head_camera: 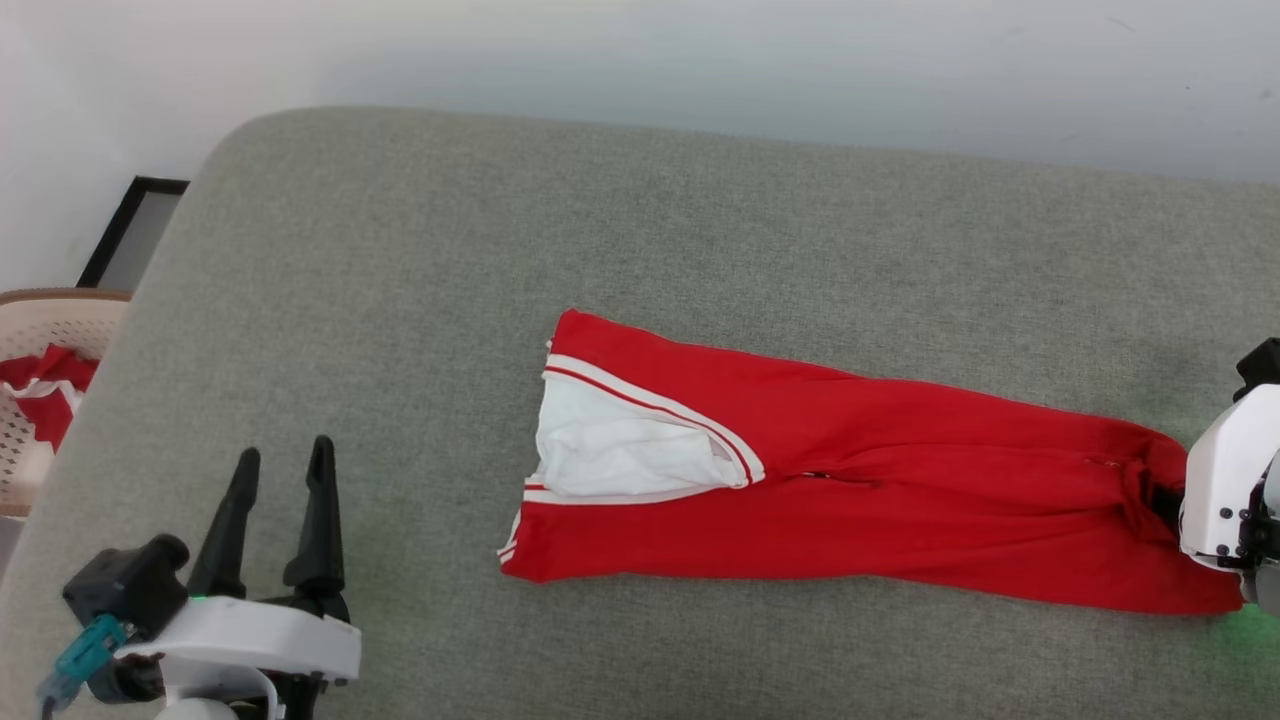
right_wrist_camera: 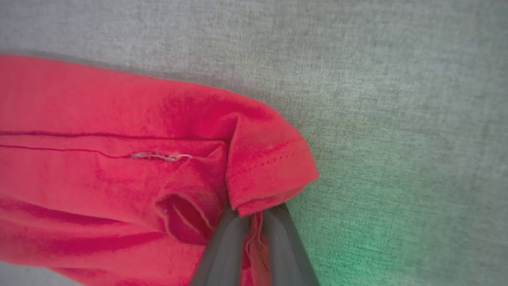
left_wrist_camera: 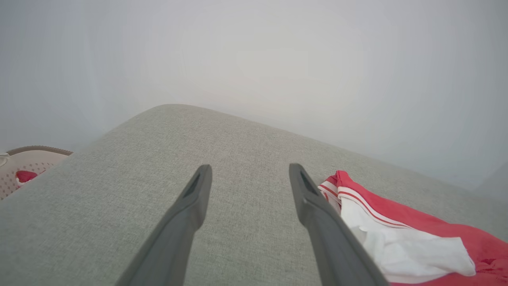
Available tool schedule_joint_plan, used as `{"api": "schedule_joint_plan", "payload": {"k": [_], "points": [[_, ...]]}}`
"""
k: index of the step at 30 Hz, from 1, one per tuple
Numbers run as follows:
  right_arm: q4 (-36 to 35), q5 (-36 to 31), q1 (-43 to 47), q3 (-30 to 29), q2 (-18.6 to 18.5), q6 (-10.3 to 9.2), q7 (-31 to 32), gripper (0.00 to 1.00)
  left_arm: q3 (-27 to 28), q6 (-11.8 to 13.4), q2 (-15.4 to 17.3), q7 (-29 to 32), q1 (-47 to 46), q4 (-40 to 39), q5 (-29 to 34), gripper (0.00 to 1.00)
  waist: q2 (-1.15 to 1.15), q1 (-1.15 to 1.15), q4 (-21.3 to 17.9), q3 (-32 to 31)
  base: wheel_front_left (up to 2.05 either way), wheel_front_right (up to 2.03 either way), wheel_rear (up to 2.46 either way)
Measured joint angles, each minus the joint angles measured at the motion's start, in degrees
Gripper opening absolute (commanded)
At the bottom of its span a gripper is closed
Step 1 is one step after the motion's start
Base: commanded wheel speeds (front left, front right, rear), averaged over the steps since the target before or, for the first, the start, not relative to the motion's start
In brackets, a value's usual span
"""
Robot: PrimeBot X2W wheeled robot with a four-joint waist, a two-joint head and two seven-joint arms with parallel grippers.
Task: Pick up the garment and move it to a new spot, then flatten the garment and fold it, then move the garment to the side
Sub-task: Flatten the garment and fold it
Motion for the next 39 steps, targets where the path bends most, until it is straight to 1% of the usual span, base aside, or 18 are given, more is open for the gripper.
{"api": "schedule_joint_plan", "payload": {"k": [4,12,19,24,26,29,31,33,36,39], "points": [[-0.8,1.1,0.1,0.5,-0.6,0.01,0.4,0.00,2.4,-2.0,-1.9,0.0,0.5,0.0,1.4,1.00,0.00,0.00,-0.1,-0.2,0.00,0.00,0.00],[-1.3,0.8,0.3,0.8,-2.6,0.19,-0.1,0.00,5.4,-4.4,-4.5,0.0,1.3,0.5,3.6,1.00,0.00,0.00,-0.8,-1.0,0.00,0.00,0.00],[1.5,-1.3,0.1,-0.6,-6.6,0.19,-1.8,0.00,7.3,-5.6,-6.3,0.0,1.5,0.7,4.3,1.00,0.00,0.00,-1.5,-1.1,0.00,0.00,0.00],[5.0,-3.2,-0.9,-2.3,-8.9,0.18,-3.3,0.00,6.9,-6.3,-6.9,0.0,1.4,1.8,5.0,1.00,0.00,0.00,-1.6,-0.9,0.00,0.00,0.00],[6.2,-4.1,-1.5,-2.5,-9.2,0.16,-3.7,0.00,6.9,-6.5,-7.1,0.0,1.3,2.2,5.1,1.00,0.00,0.00,-1.7,-1.0,0.00,0.00,0.00],[6.1,-4.7,-2.0,-1.8,-8.5,0.16,-3.5,0.00,7.2,-6.5,-7.2,0.0,1.4,2.6,5.0,1.00,0.00,0.00,-2.1,-1.4,0.00,0.00,0.00],[4.5,-4.5,-2.0,-0.5,-8.0,0.15,-2.8,0.00,7.4,-6.6,-7.3,0.0,1.5,2.9,4.9,1.00,0.00,0.00,-2.4,-1.8,0.00,0.00,0.00],[1.7,-2.8,-1.9,0.4,-7.3,0.15,-2.1,0.00,7.5,-6.6,-7.3,0.0,1.9,3.4,4.9,1.00,0.00,0.00,-2.7,-2.3,0.00,0.00,0.00],[-4.2,-0.4,-1.1,2.2,-6.6,0.15,-0.4,0.00,7.9,-6.7,-7.4,0.0,2.7,3.7,4.9,1.00,0.00,0.00,-3.2,-3.2,0.00,0.00,0.00],[-10.4,1.8,0.0,3.7,-6.8,0.14,1.6,0.00,8.3,-6.8,-7.4,0.0,3.4,3.8,4.8,1.00,0.00,0.00,-3.6,-4.1,0.00,0.00,0.00]]}}
